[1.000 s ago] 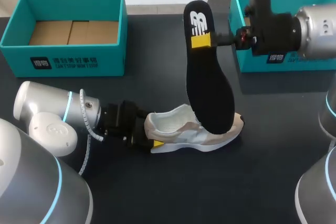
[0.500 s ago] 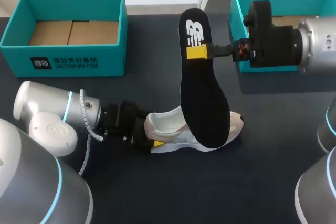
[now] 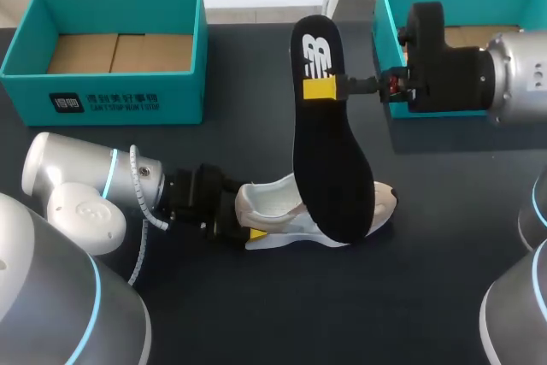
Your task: Take the shoe out of the shoebox, open the shoe tongue, remove and reinsert the insole, then place the shoe into the shoebox
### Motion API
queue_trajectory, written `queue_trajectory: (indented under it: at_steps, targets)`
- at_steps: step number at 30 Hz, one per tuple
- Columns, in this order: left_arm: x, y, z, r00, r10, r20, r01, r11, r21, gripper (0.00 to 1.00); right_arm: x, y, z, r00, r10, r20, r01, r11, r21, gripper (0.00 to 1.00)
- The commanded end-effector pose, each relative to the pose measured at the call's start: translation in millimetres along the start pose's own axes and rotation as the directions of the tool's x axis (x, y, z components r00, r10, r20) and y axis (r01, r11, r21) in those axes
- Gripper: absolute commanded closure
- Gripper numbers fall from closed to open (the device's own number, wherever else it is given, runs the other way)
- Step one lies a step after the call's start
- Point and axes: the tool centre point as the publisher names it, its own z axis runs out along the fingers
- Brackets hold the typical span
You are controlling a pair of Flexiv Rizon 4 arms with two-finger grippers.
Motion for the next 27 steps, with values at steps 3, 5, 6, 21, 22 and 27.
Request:
queue_trajectory:
  at_steps: [3, 5, 6, 21, 22, 27]
  targets:
    - [-3.2, 7, 4, 1.000, 0.000, 0.001, 0.000, 1.000, -0.002, 0.83, 0.0, 0.0, 2, 1.000, 0.002, 0.002, -0.002, 1.000, 0.000, 1.00]
    - [-1.8, 5, 1, 1.000, -0.011, -0.018, 0.011, 1.000, 0.019, 0.00, 0.0, 0.0, 2, 1.000, 0.002, 0.002, -0.002, 1.000, 0.000, 1.00]
    - [-1.4, 4, -3, 1.000, -0.016, -0.020, 0.016, 1.000, 0.026, 0.00, 0.0, 0.0, 2, 1.000, 0.002, 0.002, -0.002, 1.000, 0.000, 1.00]
    - [2.9, -24, -36, 0.998, -0.048, -0.035, 0.041, 0.980, -0.194, 0.00, 0.0, 0.0, 2, 1.000, 0.002, 0.002, -0.002, 1.000, 0.000, 1.00]
    - [3.5, -26, -38, 0.998, -0.049, -0.042, 0.038, 0.975, -0.219, 0.00, 0.0, 0.0, 2, 1.000, 0.002, 0.002, -0.002, 1.000, 0.000, 1.00]
    - [3.5, -26, -38, 0.998, -0.049, -0.042, 0.038, 0.975, -0.219, 0.00, 0.0, 0.0, 2, 1.000, 0.002, 0.002, -0.002, 1.000, 0.000, 1.00]
